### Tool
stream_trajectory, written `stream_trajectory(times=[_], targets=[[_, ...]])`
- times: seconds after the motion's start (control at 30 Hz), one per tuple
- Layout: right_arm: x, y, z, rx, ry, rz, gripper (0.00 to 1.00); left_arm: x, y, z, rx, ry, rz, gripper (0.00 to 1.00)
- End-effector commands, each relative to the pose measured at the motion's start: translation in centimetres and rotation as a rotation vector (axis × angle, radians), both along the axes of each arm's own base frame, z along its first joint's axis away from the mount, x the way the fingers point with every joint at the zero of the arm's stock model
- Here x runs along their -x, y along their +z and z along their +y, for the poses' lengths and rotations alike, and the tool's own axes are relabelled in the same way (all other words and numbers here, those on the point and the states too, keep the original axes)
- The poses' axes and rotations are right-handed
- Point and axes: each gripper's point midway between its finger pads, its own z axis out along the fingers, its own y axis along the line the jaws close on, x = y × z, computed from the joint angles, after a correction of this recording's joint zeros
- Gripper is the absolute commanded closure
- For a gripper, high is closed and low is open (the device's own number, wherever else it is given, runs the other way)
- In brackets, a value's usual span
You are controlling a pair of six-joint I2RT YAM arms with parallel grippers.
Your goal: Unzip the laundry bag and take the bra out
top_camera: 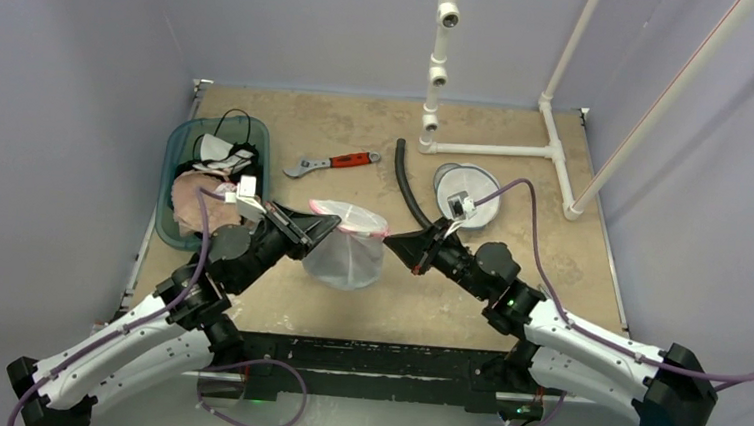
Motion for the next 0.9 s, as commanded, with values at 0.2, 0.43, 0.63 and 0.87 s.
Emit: stream_trajectory(times=[0.2,0.43,0.63,0.87], targets=[[-2.8,-5.0,-4.6,0.188,-0.283,0.096,1.0,0.2,1.1,-1.6,-0.033,-0.072,-0.047,1.0],[-1.0,-4.6,-5.0,0.207,-0.194,-0.005,1.0,-1.6,-3.4,-2.2,-0.293,-0.072,-0.084,1.0],[0.3,-4.8,-5.4,0.202,-0.15,-0.028,1.0,-4.3,-2.5,-3.9,-0.451,-0.09,-0.263,1.0],[0.9,-6.3,-4.9,0.195,-0.111,-0.018,1.0,-6.4,-7.6,-3.5,-0.651,-0.071,-0.161,0.65]])
